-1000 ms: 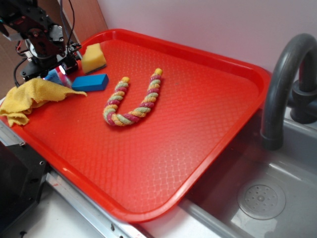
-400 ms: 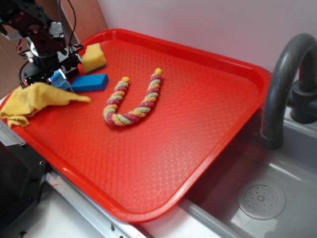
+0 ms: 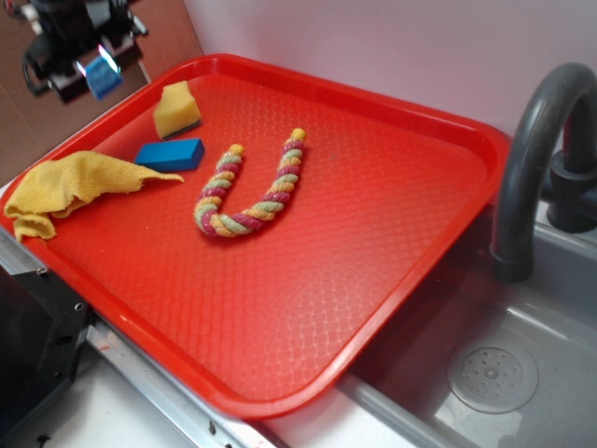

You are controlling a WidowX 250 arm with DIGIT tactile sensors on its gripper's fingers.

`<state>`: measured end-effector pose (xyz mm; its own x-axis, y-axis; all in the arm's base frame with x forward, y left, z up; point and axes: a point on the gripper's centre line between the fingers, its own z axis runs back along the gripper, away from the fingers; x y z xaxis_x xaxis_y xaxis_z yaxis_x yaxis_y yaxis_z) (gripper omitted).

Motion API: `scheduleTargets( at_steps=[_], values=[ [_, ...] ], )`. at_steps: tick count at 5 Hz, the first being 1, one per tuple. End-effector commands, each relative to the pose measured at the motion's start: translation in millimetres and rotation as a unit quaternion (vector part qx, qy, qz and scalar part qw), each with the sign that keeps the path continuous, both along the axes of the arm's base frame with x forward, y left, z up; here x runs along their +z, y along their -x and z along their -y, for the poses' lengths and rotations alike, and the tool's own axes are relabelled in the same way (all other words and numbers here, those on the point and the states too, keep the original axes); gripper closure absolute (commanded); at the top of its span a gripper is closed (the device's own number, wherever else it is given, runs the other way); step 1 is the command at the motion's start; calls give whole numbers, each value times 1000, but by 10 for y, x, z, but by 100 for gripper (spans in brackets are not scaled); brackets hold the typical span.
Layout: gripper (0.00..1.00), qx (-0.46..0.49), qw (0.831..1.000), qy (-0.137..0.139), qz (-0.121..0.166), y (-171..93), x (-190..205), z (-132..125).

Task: Grab the blue sponge.

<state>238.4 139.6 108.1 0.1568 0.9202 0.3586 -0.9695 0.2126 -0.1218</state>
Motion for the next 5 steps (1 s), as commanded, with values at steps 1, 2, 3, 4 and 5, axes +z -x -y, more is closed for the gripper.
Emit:
scheduleTargets(
  at_steps=[1, 2, 3, 4, 5],
  values=[
    [100, -236, 968, 79, 39, 31, 1037, 319],
    [100, -344, 935, 88, 19, 170, 1440, 778],
    [100, -401, 911, 87, 38, 61, 1590, 718],
    [100, -450, 886, 92, 61, 191, 1697, 768],
    [100, -463, 880, 104, 23, 122, 1591, 550]
  ],
)
